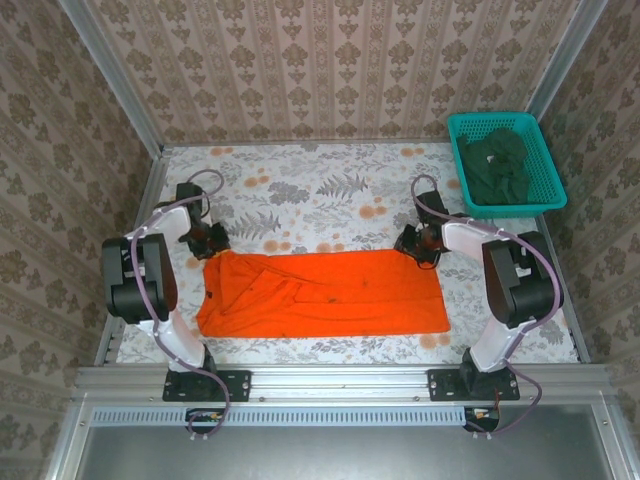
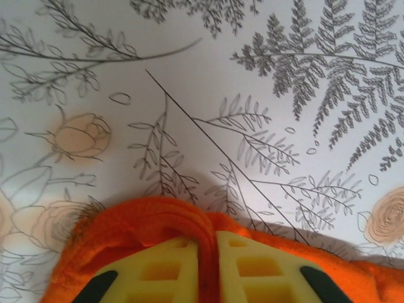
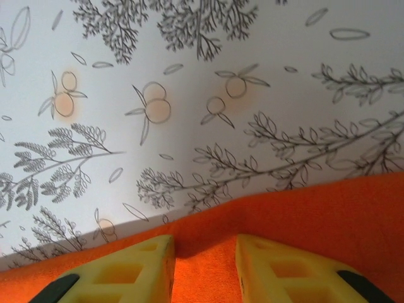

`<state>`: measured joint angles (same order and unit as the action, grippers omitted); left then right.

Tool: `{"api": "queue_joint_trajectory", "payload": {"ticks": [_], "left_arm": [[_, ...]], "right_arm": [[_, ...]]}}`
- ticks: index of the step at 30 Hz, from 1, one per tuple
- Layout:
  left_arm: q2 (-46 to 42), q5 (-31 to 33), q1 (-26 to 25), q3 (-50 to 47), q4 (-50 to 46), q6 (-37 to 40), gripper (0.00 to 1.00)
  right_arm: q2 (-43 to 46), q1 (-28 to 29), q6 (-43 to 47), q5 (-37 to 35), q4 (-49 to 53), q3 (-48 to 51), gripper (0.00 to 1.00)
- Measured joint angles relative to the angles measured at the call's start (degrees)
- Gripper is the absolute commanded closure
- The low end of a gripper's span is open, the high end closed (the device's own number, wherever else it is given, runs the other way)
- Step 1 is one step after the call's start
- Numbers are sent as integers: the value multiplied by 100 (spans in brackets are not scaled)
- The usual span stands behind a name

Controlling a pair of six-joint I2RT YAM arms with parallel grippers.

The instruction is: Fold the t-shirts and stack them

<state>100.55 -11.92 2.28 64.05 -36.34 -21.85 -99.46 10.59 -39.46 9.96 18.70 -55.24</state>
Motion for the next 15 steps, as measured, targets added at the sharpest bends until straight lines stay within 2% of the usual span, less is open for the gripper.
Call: {"api": "queue_joint_trajectory", "payload": {"ticks": [2,9,11,13,15], "left_arm": [[-4,133,85,7,70,-31,100],[-7,726,350,7,348,-63,100],[2,774,365,13,387,-83,92],[81,802,372,81,380,-151,71],[223,879,382,221,380,-221,59]], "right_arm": [[-42,-22,-107,-2,28,-55,65],[-46,-310,-743,140,-46,-24,63],[-46,-363,-876,197,-79,-24,60],[-59,-391,-964,256,-101,-26,56],[-68,-404,-1023,299,-136,-31,49]]}}
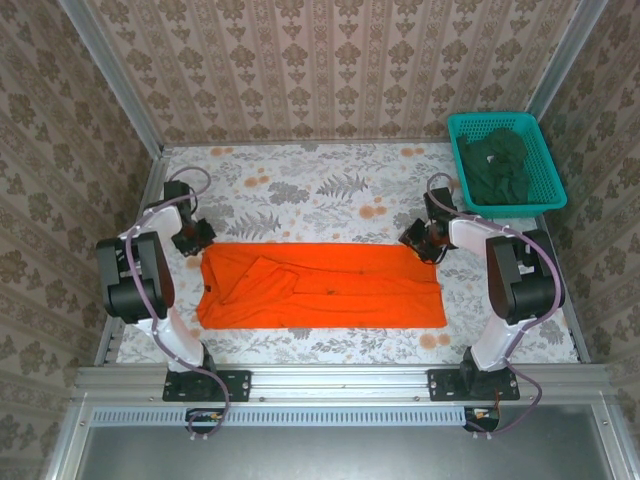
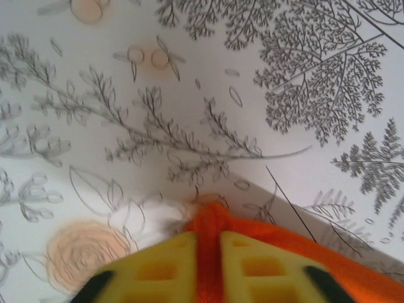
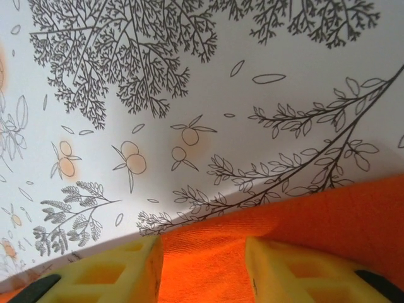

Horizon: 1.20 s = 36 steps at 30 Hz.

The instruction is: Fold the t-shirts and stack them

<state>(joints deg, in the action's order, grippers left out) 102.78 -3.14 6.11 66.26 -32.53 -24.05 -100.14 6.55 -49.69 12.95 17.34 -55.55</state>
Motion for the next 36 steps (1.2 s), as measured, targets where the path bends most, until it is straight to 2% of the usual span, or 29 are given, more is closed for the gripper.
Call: {"api": "queue_joint_trajectory", "payload": {"ticks": [4,11,15,19,22,24,27,30,36], "left_arm": [[153,212,37,396,-136,-39,50],[22,586,-2,1165,-590,-81,45],[-435,625,-343,1255,-863,-55,53],[-765,306,-1110,1257,-1019,109,63],[-778,35,-1576,1163,-1099,201,67],[-765,-186,-1698,955,-1169,227,69],[-527,-398,-1624,761,-1305,251,71],[-22,-581,-1495,758,-1379,275,72],[728,-876,-1309,769,-1384,289,72]], "right_arm": [[9,-52,-59,114,-114,-2,41],[297,-142,-87,122,-151,15,39],[839,-146,-87,129,-280,76,43],[1346,-2,-26,282,-590,173,49],[1346,492,13,431,-828,153,52],[1102,1088,63,560,-863,-22,54],[367,1976,201,772,-977,-573,55],[-444,2614,328,979,-981,-1290,55],[-1991,3281,730,1156,-638,-3185,54]]}}
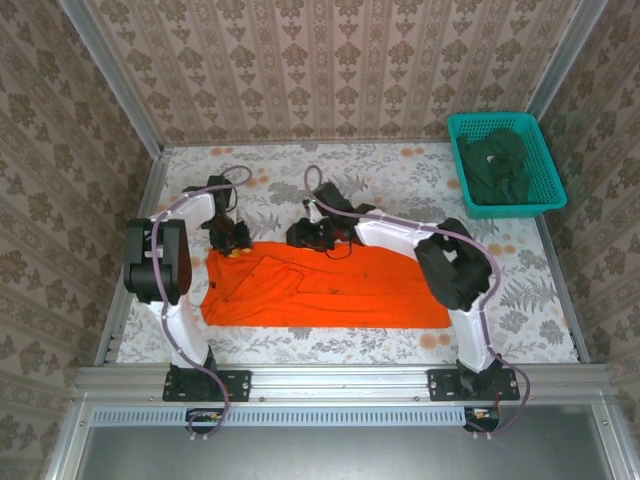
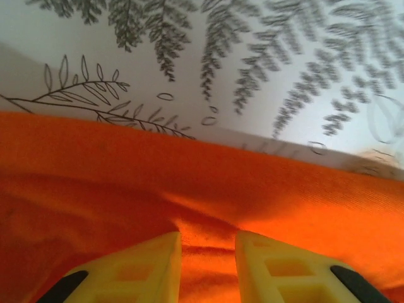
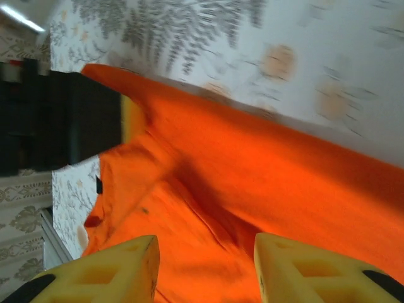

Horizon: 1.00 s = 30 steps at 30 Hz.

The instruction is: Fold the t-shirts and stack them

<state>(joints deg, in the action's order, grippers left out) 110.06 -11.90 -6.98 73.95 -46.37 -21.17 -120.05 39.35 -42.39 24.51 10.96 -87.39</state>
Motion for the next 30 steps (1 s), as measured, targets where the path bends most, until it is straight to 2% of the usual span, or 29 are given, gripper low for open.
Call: {"api": "queue_joint_trajectory", "payload": {"ticks": [6,12,20,30], "left_arm": [[151,-42,70,136,-79,44,72],[155,-190,258,111,-70,20,72],[153,-313,326,92,-48,-68,72],[153,-315,328,92,-46,-127,72]], "right_arm": [[-1025,310,369,20,468,-1534,54],[-1665,492,586,46,925,-2400,55],[-1847,623,737,68,1213,-2557,61],[-1847,667,1012,133,1379,-2549,82]]}}
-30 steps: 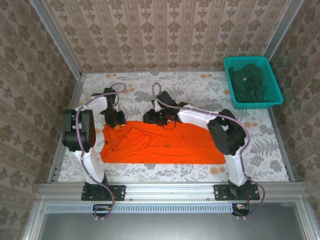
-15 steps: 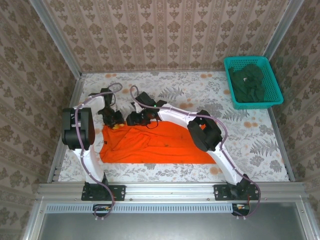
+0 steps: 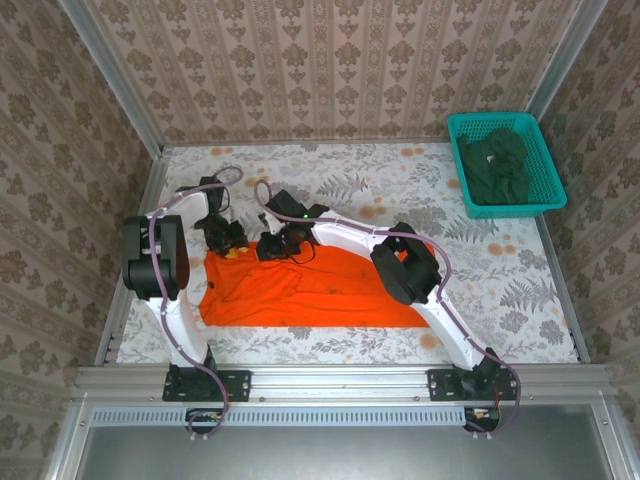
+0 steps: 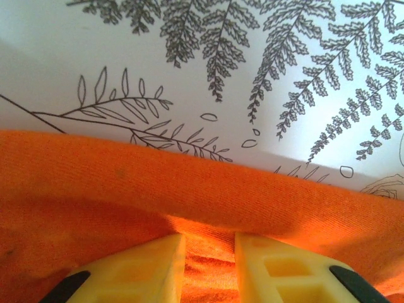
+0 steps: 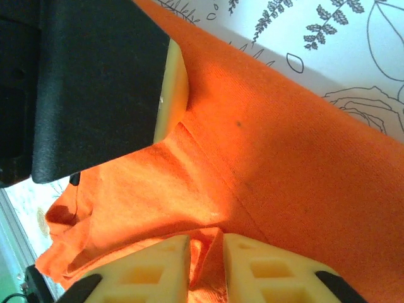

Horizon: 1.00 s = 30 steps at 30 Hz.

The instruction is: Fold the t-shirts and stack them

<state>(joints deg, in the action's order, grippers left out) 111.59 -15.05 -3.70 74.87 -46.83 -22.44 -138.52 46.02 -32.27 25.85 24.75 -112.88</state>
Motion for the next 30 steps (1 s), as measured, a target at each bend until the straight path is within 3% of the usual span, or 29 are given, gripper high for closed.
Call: {"api": "queue_joint_trajectory", "payload": {"ticks": [2,5,9,14,25,30], "left_arm": [[2,0,0,0,0,-2,72],[0,2,0,0,0,-2,72],[2,4,-7,0,0,-2,72],[0,11,-20,4,-2,-2,71],[0,57,-44,15,-13,-2,71],[0,92,-72,15,-13,-4,71]], "right_arm": [[2,0,55,9,17,11,80],[2,0,111,7,37,59,64],[2,2,205,-4,83,105,55],[4,22,256,-17,83,109,55],[37,63,404,-164,120,164,90],[227,70,450,-181,114,348,97]]}}
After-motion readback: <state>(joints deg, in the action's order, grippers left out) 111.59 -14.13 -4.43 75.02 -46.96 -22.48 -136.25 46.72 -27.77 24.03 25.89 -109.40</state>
